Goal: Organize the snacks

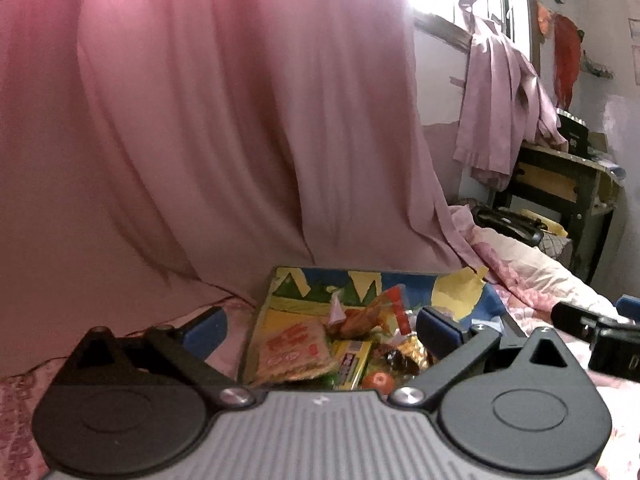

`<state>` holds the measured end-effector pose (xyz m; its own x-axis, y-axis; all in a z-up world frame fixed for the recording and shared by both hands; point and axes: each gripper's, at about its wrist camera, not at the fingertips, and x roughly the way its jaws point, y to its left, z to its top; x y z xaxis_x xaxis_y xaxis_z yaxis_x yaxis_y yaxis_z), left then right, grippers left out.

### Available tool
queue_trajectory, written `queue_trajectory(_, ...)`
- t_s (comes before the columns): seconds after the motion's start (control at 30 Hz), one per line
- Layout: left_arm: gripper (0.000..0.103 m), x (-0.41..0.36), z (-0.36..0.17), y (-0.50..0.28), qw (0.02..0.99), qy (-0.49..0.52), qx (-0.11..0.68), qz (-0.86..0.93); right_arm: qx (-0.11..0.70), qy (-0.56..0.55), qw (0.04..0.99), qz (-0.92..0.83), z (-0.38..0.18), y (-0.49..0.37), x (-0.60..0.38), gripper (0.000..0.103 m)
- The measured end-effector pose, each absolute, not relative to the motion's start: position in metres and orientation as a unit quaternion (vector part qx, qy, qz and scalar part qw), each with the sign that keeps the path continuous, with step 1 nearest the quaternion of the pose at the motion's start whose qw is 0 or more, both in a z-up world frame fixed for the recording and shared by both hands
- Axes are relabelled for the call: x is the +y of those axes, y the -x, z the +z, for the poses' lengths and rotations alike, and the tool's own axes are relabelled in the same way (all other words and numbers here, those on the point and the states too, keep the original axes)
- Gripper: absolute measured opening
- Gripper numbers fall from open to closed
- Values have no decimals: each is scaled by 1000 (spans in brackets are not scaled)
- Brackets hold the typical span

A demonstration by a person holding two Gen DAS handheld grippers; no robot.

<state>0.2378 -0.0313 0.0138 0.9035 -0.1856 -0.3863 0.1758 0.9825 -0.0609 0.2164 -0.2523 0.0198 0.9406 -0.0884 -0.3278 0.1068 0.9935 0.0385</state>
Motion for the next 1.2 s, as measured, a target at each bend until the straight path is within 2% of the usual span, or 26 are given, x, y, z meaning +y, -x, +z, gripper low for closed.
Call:
queue_trajectory(0.6, 103, -31, 14, -138, 973, -52, 211, -85, 164, -34, 985, -28, 29, -120, -248, 102)
queue_trajectory(1.2, 103, -24, 1, -84, 964, -62, 250, -73, 237, -36, 970, -36, 10, -67, -244, 102)
